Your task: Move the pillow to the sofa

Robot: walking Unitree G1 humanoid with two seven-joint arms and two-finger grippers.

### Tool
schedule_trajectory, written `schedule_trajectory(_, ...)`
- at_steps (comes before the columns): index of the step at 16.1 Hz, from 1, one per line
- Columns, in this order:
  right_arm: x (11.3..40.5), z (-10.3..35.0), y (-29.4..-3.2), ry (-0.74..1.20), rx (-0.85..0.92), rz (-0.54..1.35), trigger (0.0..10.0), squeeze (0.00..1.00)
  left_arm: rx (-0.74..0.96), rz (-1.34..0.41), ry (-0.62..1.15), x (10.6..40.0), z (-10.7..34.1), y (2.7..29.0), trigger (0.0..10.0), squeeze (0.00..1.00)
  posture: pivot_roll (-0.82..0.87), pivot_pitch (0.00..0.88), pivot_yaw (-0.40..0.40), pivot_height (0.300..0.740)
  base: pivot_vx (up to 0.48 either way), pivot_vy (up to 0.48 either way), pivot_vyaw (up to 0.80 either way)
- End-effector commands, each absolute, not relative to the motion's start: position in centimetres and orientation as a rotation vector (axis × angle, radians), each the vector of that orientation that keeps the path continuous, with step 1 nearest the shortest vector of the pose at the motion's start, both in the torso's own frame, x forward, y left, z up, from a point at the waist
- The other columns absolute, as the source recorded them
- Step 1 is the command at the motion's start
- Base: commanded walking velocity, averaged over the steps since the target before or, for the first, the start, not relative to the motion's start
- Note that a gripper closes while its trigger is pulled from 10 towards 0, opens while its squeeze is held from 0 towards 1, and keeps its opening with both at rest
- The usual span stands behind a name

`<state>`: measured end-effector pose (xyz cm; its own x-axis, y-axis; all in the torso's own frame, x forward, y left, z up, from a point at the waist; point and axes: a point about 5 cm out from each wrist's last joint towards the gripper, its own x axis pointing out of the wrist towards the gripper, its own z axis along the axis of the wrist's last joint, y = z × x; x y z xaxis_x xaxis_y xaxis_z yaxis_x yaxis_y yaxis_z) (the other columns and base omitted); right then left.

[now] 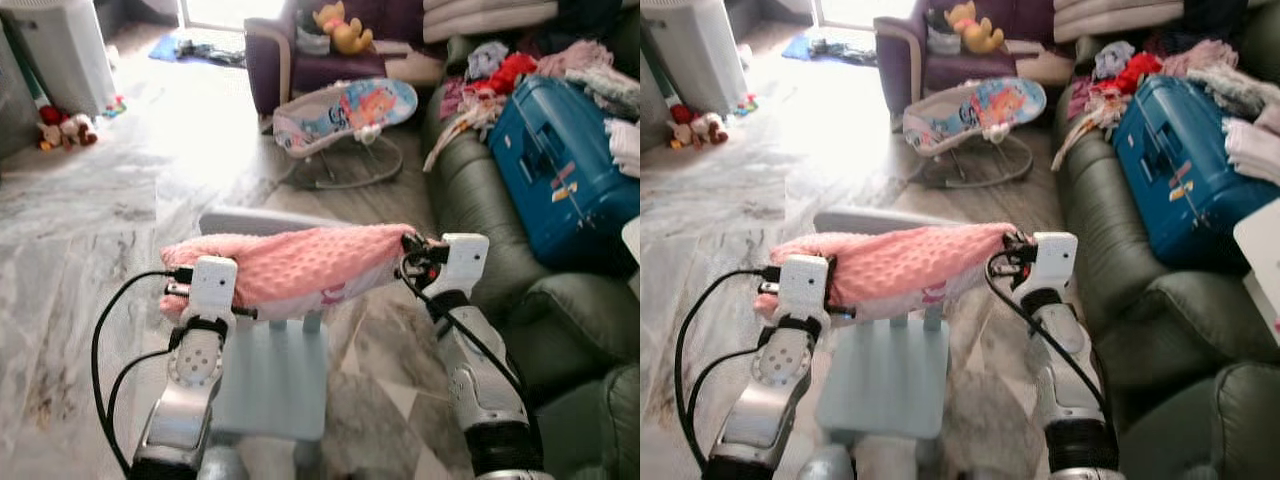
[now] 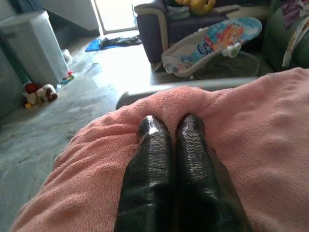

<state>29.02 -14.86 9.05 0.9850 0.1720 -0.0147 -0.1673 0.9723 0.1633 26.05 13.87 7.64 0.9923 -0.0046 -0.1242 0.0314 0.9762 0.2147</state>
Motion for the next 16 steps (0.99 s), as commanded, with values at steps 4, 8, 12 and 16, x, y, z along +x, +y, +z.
schedule_trajectory(4, 29.09, 9.15, -15.16, 0.022, 0.156, 0.153, 10.0, 0.0, 0.204, -0.005, 0.119, 26.19, 8.12, 14.26, 10.0, 0.0, 0.07, 0.0, -0.075, 0.74, -0.322, 0.0, 0.0)
schedule_trajectory(8, 29.23, 9.22, -15.26, 0.021, 0.155, 0.146, 10.0, 0.0, 0.202, -0.008, 0.125, 26.17, 8.1, 14.18, 10.0, 0.0, 0.07, 0.0, -0.073, 0.74, -0.322, 0.0, 0.0)
schedule_trajectory(12, 29.17, 9.36, -15.25, 0.018, 0.158, 0.144, 10.0, 0.0, 0.2, -0.008, 0.135, 26.21, 7.97, 14.23, 10.0, 0.0, 0.06, 0.0, -0.072, 0.74, -0.319, 0.0, 0.0)
schedule_trajectory(16, 29.25, 9.29, -15.45, 0.023, 0.151, 0.135, 10.0, 0.0, 0.195, -0.005, 0.132, 26.44, 8.1, 14.14, 10.0, 0.0, 0.06, 0.0, -0.077, 0.74, -0.239, 0.0, 0.0)
